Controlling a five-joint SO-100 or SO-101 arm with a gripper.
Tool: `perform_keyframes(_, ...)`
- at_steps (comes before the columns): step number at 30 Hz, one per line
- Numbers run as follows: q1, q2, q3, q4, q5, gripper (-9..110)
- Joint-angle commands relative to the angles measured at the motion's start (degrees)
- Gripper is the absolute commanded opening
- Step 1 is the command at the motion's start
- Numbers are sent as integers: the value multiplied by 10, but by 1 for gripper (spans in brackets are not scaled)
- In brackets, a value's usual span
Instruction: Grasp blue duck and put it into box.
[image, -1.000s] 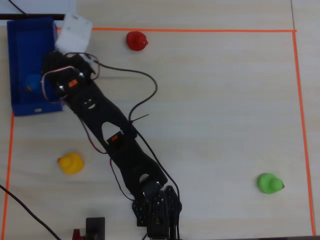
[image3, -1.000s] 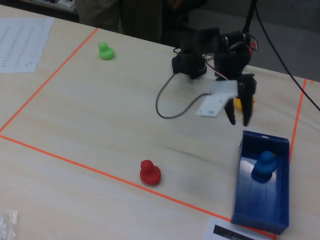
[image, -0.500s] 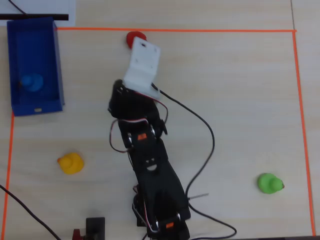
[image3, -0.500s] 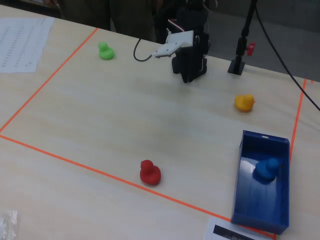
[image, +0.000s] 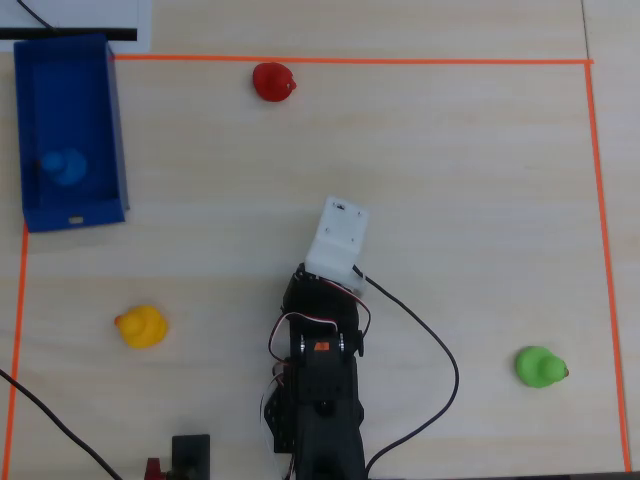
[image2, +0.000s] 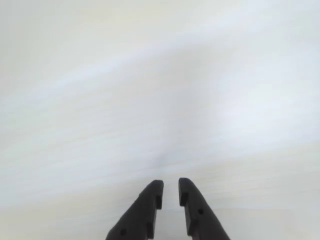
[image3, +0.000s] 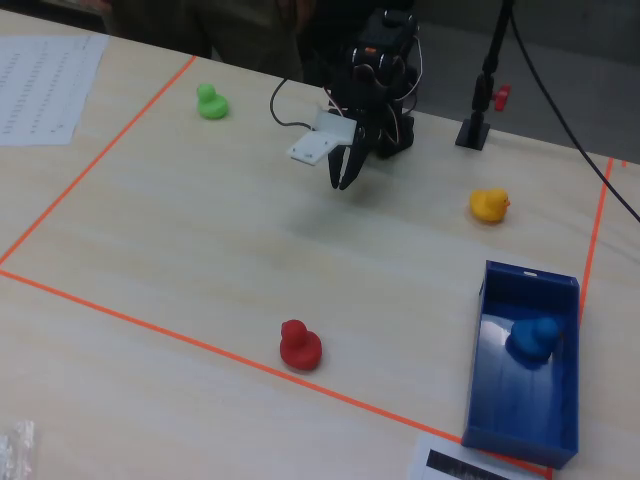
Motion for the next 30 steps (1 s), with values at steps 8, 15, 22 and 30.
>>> perform_keyframes(8, 0, 61, 41, 124, -42, 0)
perform_keyframes(15, 0, 61, 41, 124, -35, 0)
perform_keyframes(22, 0, 61, 41, 124, -35, 0)
perform_keyframes(30, 0, 61, 41, 124, -35, 0)
